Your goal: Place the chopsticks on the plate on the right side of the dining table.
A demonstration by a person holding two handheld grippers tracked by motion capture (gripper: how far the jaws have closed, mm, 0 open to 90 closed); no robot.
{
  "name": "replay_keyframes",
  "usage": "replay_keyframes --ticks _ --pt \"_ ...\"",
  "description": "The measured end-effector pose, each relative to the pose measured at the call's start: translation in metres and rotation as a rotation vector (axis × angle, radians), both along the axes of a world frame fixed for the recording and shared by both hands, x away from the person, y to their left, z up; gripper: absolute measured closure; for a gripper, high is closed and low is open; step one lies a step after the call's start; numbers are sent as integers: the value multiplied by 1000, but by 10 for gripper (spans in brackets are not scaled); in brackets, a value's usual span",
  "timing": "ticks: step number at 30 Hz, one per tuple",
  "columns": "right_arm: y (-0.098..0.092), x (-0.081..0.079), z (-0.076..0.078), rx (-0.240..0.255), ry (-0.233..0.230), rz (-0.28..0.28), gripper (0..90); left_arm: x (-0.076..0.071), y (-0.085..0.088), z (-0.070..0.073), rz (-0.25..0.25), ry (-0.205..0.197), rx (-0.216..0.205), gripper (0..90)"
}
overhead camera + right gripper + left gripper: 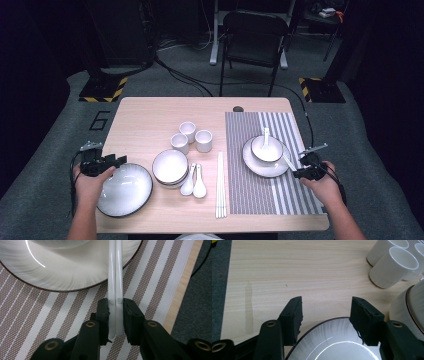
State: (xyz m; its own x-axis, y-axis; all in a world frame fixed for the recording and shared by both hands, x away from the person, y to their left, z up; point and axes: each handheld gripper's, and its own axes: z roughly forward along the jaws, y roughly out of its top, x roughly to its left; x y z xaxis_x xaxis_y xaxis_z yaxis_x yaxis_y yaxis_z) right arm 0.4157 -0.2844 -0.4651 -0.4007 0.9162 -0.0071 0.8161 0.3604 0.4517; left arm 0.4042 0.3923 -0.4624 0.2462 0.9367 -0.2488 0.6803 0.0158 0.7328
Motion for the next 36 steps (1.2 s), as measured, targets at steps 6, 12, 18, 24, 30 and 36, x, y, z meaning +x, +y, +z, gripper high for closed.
replay_keyframes --ticks 6,12,18,24,30,36 --pt "0 5 1 -32 -2 36 761 0 0 0 -4 -4 3 434" --pt "1 11 1 -62 -10 63 762 0 0 0 -3 -3 3 434" --pt "2 15 1 -67 -17 72 762 1 0 0 -6 -2 8 434" --pt "1 19 1 -52 -22 79 762 0 0 -1 -4 -1 7 434" --pt "1 23 1 -55 -20 98 761 0 0 0 -6 0 8 434" --pt "0 27 1 -40 -16 100 761 0 0 -2 1 -3 10 433"
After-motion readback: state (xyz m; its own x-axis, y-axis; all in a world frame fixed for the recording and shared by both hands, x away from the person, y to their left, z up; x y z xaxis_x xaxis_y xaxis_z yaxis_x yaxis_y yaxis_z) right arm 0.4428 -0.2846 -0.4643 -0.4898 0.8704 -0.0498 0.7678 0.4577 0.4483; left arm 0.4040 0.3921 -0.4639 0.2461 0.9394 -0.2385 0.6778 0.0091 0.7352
